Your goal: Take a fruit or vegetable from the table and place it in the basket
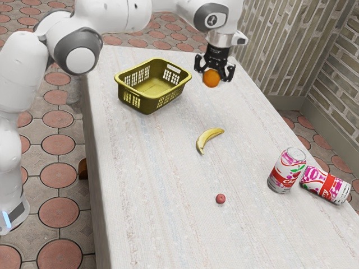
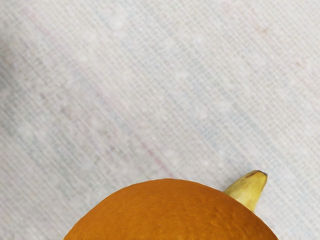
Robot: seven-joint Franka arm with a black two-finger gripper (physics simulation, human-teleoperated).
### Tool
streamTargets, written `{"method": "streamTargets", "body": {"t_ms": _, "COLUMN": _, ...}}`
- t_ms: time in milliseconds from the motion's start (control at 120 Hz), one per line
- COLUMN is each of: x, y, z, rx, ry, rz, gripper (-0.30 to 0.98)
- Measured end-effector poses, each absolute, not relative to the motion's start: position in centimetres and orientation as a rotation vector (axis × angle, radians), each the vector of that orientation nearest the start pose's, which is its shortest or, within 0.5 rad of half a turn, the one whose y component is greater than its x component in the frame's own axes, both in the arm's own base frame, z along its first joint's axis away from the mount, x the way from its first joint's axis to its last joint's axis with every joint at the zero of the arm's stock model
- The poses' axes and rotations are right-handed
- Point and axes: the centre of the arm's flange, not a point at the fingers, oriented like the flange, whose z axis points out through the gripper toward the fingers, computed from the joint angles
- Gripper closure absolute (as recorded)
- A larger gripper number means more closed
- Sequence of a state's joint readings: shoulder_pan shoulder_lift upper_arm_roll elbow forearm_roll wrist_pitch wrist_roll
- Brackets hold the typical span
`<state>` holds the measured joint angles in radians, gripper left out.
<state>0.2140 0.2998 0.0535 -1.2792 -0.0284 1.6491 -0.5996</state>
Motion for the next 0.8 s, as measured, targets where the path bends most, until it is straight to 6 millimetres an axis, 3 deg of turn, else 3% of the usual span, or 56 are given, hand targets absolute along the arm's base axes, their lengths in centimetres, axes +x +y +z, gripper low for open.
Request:
{"method": "streamTargets", "body": {"t_ms": 150, "x": 57.6, "y": 20.7, "z": 60.3, "rx": -2.79, "ry": -1.457, "rz": -0.053, "gripper": 0.36}}
{"method": "streamTargets", "body": {"t_ms": 333, "x": 53.7, "y": 25.6, "z": 60.3, "rx": -2.705, "ry": -1.598, "rz": -0.011, "gripper": 0.36}}
{"method": "streamTargets", "body": {"t_ms": 508, "x": 52.9, "y": 28.4, "z": 59.0, "rx": -2.658, "ry": -1.667, "rz": 0.023, "gripper": 0.36}}
{"method": "streamTargets", "body": {"t_ms": 633, "x": 53.1, "y": 28.9, "z": 58.3, "rx": -2.651, "ry": -1.675, "rz": 0.036, "gripper": 0.36}}
{"method": "streamTargets", "body": {"t_ms": 800, "x": 53.4, "y": 29.0, "z": 58.2, "rx": -2.661, "ry": -1.69, "rz": 0.013, "gripper": 0.11}}
